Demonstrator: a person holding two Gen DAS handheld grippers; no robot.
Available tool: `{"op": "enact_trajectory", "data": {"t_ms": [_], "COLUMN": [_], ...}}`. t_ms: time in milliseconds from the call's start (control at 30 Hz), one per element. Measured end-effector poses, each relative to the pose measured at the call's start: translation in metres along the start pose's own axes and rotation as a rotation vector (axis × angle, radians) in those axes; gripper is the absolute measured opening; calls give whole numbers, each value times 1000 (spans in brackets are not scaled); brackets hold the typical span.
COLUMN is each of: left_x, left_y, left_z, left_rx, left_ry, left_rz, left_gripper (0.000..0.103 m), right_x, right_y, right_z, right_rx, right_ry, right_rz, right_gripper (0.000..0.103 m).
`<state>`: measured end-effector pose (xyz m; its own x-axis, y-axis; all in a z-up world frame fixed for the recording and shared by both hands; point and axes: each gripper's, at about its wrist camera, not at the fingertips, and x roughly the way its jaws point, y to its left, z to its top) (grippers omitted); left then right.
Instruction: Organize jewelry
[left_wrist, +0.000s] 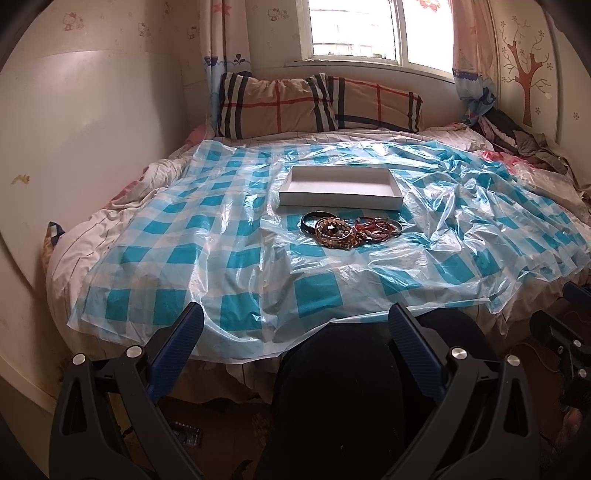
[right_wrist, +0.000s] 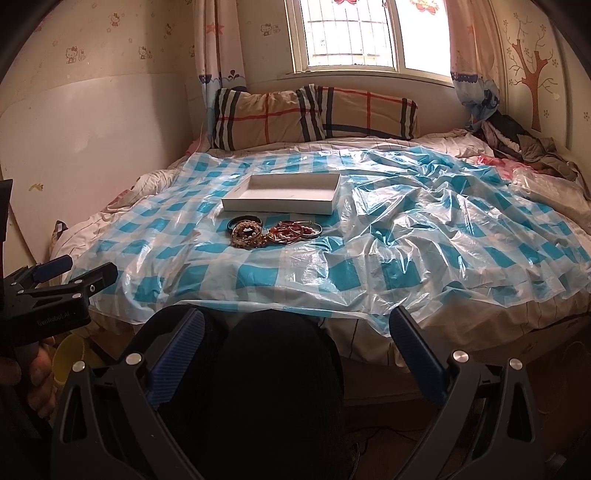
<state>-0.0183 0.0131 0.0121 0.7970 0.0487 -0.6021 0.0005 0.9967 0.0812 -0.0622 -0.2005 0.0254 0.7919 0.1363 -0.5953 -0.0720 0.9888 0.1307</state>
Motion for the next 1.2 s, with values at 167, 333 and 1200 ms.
{"op": "enact_trajectory", "data": {"t_ms": [167,333,1200], "left_x": [-1,-1,-1], "left_y": [1,2,3], "left_z": [-3,-2,-2], "left_rx": [-8,-8,-8], "left_ry": [0,0,0], "left_rz": [2,1,-1], "left_gripper": [96,96,96], "right_x": [-2,-4,-7], "right_y": [0,1,5], "right_z": [1,1,3], "right_rx": [1,0,5], "right_ry": [-3,-12,-18], "right_rz": [3,7,14], "right_gripper": [96,96,96]}}
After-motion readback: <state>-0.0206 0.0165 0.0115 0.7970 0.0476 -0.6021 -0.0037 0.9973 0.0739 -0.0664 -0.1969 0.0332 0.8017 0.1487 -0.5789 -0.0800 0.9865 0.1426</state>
